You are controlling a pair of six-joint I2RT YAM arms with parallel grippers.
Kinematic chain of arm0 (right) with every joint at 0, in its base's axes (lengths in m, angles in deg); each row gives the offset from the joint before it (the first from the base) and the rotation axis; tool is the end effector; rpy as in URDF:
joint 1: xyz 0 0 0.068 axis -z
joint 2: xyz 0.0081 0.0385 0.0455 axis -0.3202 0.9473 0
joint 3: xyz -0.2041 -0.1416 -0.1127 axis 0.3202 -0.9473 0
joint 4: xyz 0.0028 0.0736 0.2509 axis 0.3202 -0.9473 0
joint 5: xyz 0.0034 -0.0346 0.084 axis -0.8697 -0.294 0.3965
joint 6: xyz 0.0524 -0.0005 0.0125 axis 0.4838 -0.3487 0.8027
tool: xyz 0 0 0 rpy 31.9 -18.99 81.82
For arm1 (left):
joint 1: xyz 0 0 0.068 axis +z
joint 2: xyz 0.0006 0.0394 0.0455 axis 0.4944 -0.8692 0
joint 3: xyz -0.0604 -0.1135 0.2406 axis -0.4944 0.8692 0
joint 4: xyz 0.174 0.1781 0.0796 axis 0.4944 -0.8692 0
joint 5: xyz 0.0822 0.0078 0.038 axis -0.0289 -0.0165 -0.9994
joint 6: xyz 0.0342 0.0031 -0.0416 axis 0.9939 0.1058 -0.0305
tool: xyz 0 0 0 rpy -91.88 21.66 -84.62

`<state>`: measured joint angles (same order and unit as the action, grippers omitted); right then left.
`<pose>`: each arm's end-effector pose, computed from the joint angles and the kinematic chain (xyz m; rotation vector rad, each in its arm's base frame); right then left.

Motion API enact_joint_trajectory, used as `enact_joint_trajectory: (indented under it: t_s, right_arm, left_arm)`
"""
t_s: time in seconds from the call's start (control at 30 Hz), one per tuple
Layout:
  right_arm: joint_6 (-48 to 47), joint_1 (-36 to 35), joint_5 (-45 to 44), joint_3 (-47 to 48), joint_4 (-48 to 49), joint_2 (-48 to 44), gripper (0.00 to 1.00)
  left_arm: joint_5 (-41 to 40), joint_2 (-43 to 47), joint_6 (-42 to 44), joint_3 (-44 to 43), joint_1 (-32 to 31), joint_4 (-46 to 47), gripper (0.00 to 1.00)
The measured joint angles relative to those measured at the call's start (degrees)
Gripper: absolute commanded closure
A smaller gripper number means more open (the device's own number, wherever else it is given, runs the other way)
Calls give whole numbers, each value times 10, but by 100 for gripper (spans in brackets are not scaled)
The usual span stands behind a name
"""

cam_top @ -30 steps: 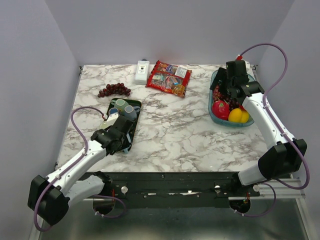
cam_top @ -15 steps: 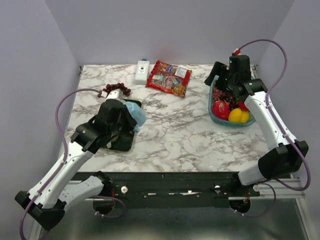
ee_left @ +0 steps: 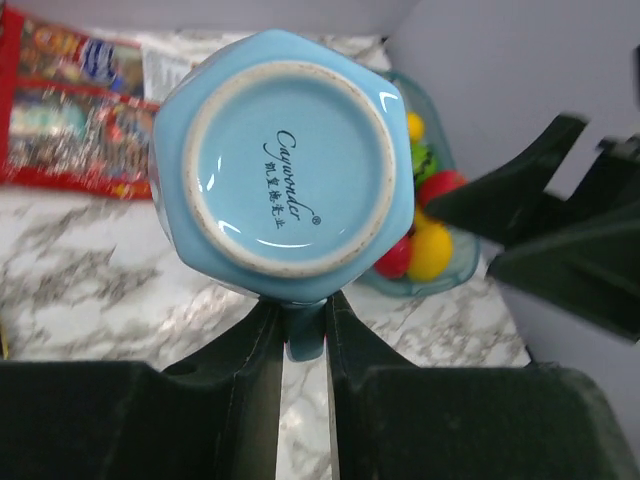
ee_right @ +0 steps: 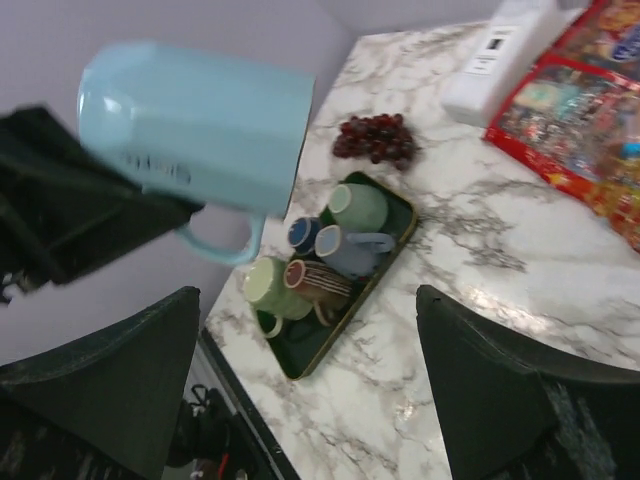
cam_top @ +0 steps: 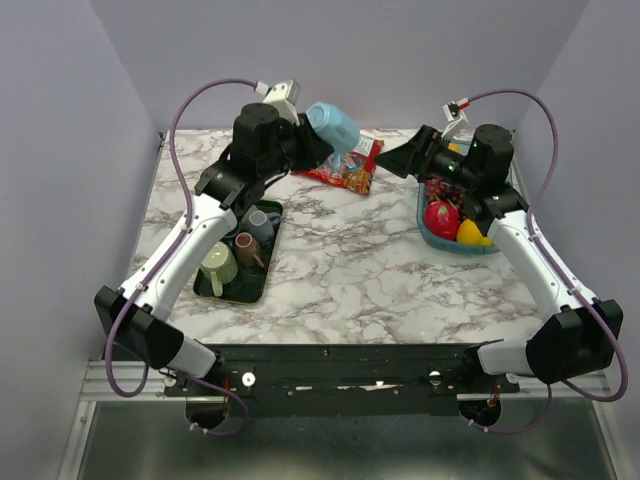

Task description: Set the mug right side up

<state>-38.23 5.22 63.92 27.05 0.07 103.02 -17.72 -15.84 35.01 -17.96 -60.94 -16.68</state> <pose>0.3022 0.0933 0.3903 -0.1107 1.8455 1.1503 0.2735 -0.1705 0.4319 0.0528 1.9476 -0.8535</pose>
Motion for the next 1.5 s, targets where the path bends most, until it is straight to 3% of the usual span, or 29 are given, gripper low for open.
enact_joint_trajectory:
  t_s: [0.13,0.3,0.7,0.87,1.27,1.4,1.5]
  right_arm:
    - [43,-1,72,-43,134,-3,6]
    - [107,-1,126,-42,271,30,6]
    - [291,-18,161,27,542,136,13]
    - [346,-20,161,58,599,163,18]
    - [413,-20,143,80,633,188,61]
    - [432,-18,134,81,626,192,99]
    - [435,-17,132,82,625,193,99]
  left_arm:
    - [54,-55,-5,-99,16,51,100]
    - [109,-69,-25,-150,18,103,100]
    - [205,-87,-83,-162,18,193,100]
    - [219,-97,-101,-161,18,210,100]
    - [220,-100,-115,-141,19,256,100]
    - [217,-99,-113,-128,23,269,100]
    - [211,-93,-112,-117,23,279,100]
